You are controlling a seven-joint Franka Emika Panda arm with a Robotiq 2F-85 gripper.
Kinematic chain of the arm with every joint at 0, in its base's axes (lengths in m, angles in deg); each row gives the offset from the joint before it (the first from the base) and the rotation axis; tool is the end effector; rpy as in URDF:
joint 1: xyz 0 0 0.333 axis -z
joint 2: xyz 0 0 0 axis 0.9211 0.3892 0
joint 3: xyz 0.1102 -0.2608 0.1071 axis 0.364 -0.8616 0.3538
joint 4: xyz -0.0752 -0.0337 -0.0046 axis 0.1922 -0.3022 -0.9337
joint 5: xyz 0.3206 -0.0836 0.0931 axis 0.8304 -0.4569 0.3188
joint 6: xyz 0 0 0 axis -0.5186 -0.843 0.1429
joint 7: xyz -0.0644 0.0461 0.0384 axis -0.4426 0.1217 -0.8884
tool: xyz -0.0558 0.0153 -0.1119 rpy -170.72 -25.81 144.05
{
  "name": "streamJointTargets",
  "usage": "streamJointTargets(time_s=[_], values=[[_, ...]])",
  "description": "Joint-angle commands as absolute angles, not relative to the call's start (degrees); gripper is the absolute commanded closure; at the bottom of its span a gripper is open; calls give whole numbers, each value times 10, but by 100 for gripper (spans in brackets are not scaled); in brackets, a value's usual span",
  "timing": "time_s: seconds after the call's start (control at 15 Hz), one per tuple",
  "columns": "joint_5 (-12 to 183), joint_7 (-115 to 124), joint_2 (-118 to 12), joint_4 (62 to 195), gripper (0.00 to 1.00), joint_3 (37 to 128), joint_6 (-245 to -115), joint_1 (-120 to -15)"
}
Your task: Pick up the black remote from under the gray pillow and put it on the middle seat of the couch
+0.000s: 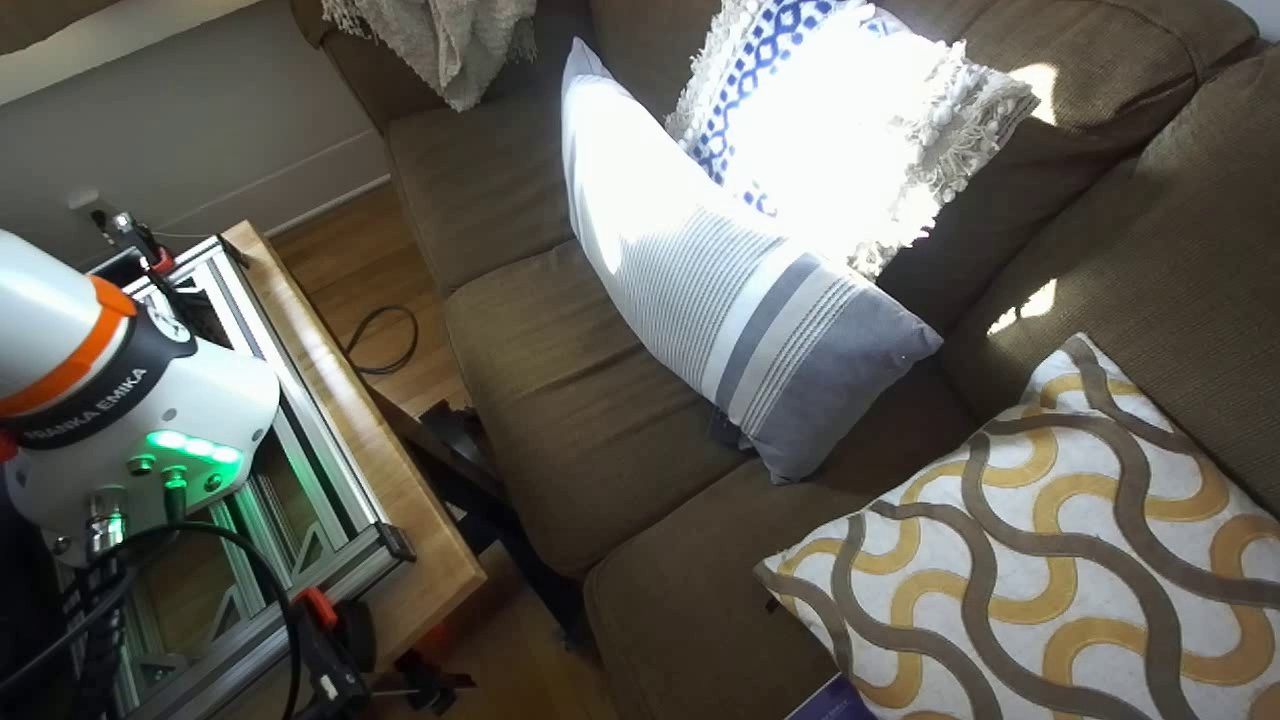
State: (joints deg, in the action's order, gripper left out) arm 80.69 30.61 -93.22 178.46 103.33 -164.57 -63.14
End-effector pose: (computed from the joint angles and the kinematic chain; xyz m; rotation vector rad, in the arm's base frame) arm 0.3699 0.0765 0.4270 2.8881 -0.3934 0.1238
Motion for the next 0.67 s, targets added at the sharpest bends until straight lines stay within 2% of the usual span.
streamJointTargets(time_s=[0.0, 0.33, 0.6], values=[[800, 312, -930, 1784, 0, 1018, -1644, -648], [799, 248, -892, 1806, 0, 955, -1667, -626], [779, 164, -861, 1843, 0, 899, -1750, -613]])
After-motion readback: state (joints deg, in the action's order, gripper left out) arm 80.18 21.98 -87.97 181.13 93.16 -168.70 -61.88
